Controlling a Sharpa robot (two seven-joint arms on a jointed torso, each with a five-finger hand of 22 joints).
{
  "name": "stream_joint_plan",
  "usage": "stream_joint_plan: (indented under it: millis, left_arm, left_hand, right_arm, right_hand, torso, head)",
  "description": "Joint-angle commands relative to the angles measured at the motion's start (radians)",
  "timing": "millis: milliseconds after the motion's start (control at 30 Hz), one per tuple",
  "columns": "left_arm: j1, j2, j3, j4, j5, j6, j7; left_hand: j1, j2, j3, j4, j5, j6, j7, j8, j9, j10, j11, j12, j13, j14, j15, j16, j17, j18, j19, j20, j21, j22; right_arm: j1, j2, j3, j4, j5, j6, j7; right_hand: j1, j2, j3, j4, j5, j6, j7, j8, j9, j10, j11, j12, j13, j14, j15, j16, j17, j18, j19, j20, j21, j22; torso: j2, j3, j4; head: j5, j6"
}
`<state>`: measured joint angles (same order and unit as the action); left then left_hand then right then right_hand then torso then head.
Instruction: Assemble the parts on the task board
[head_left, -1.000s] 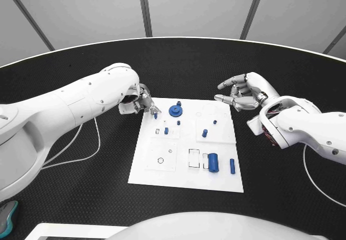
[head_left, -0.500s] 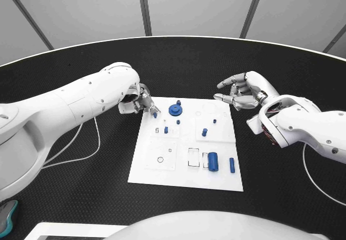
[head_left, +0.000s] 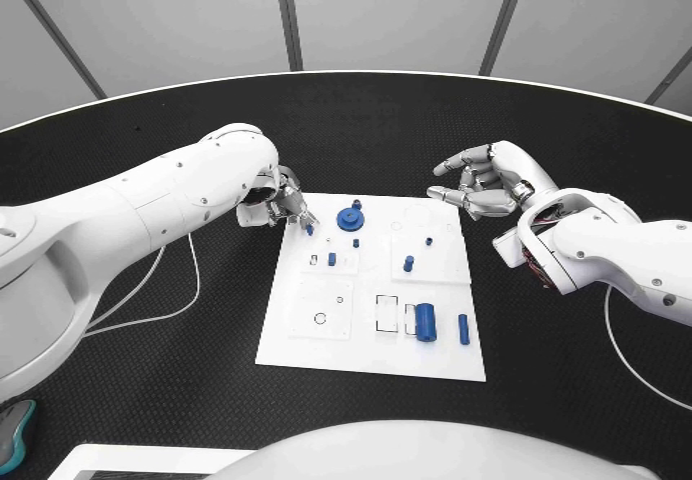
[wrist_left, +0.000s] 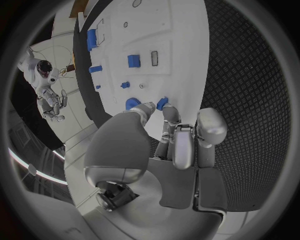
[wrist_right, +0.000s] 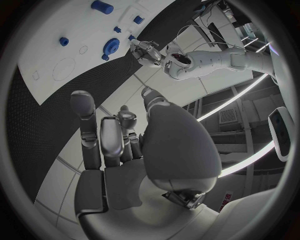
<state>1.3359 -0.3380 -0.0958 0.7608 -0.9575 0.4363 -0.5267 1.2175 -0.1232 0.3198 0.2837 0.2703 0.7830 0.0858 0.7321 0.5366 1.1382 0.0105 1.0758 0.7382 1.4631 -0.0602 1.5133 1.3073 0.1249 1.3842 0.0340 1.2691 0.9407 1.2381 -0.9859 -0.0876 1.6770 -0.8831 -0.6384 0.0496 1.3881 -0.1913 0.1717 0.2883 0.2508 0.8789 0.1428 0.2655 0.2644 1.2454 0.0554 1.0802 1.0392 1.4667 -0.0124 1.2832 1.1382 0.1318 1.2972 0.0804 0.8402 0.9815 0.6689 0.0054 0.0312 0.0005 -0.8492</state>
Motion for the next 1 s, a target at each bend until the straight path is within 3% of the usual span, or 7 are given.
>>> stream_joint_plan:
  millis: [33, 233, 667, 833, 1000]
  left_arm:
    - [0.000, 0.000, 0.000, -0.001, 0.000, 0.002, 0.000]
    - [0.000, 0.001, 0.000, -0.001, 0.000, 0.009, 0.002]
    - [0.000, 0.001, 0.000, -0.001, 0.001, 0.016, 0.002]
    - [0.000, 0.000, 0.000, -0.002, 0.011, 0.021, 0.002]
    - [0.000, -0.002, 0.000, -0.001, 0.023, 0.024, 0.001]
  left_hand:
    - [0.022, 0.008, 0.018, -0.003, -0.002, 0.008, -0.003, -0.004, -0.003, 0.000, -0.004, 0.002, -0.002, 0.070, 0.000, 0.006, 0.109, -0.012, 0.002, 0.005, 0.005, 0.000]
    - [0.071, 0.020, 0.073, -0.017, -0.002, 0.008, -0.006, -0.005, -0.007, -0.001, -0.007, 0.000, -0.005, 0.070, -0.003, 0.006, 0.110, -0.012, 0.001, 0.004, 0.006, 0.003]
    - [0.102, 0.025, 0.139, -0.032, -0.012, 0.008, -0.008, -0.001, -0.008, 0.003, -0.009, 0.000, -0.005, 0.072, -0.004, 0.008, 0.116, -0.013, 0.002, 0.004, 0.010, 0.009]
    - [0.138, 0.017, 0.261, -0.085, -0.009, -0.010, -0.003, 0.007, -0.003, -0.005, -0.006, -0.012, -0.018, 0.073, -0.005, 0.010, 0.120, -0.013, 0.000, 0.004, 0.012, 0.010]
    - [0.086, -0.020, 0.461, -0.172, -0.003, -0.018, 0.017, 0.013, 0.004, -0.008, 0.009, -0.017, -0.030, 0.073, 0.011, 0.011, 0.124, -0.014, -0.002, 0.018, 0.017, 0.015]
  right_arm:
    - [0.000, 0.000, 0.000, 0.000, 0.000, 0.000, 0.000]
    - [0.000, 0.000, 0.000, 0.000, 0.000, 0.001, 0.000]
    - [0.000, 0.001, 0.000, 0.001, 0.000, 0.002, 0.000]
    - [0.000, 0.001, 0.000, 0.001, 0.000, 0.002, 0.000]
    - [0.000, 0.002, 0.000, 0.001, 0.000, 0.003, 0.001]
  right_hand:
    - [-0.007, 0.007, -0.003, 0.000, 0.004, 0.003, 0.000, 0.007, -0.001, 0.004, 0.000, 0.004, 0.000, 0.005, -0.009, -0.004, 0.001, 0.013, 0.007, 0.001, -0.002, 0.000]
    - [-0.007, 0.007, -0.003, 0.000, 0.004, 0.003, 0.000, 0.007, -0.001, 0.004, 0.000, 0.004, 0.000, 0.005, -0.009, -0.004, 0.001, 0.013, 0.007, 0.001, -0.002, 0.000]
    - [-0.009, 0.009, -0.004, 0.000, 0.006, 0.003, 0.000, 0.007, -0.001, 0.005, -0.001, 0.005, 0.001, 0.006, -0.010, -0.003, 0.003, 0.012, 0.009, 0.001, -0.001, 0.002]
    - [-0.009, 0.009, -0.004, 0.000, 0.006, 0.003, 0.000, 0.007, -0.001, 0.005, -0.001, 0.005, 0.001, 0.006, -0.010, -0.003, 0.003, 0.012, 0.009, 0.001, -0.001, 0.002]
    - [-0.009, 0.009, -0.004, 0.000, 0.006, 0.003, 0.000, 0.007, -0.001, 0.005, -0.001, 0.005, 0.001, 0.006, -0.010, -0.003, 0.003, 0.012, 0.009, 0.001, -0.001, 0.002]
  torso:
    - [0.000, -0.0002, -0.0001]
    - [0.000, -0.0003, 0.0002]
    - [0.000, -0.0001, 0.0000]
    - [-0.001, 0.0000, 0.0004]
    - [-0.001, 0.0001, 0.0005]
  head:
    - [0.000, 0.000]
    - [0.000, -0.001]
    - [0.000, -0.003]
    - [0.001, -0.004]
    - [0.001, -0.005]
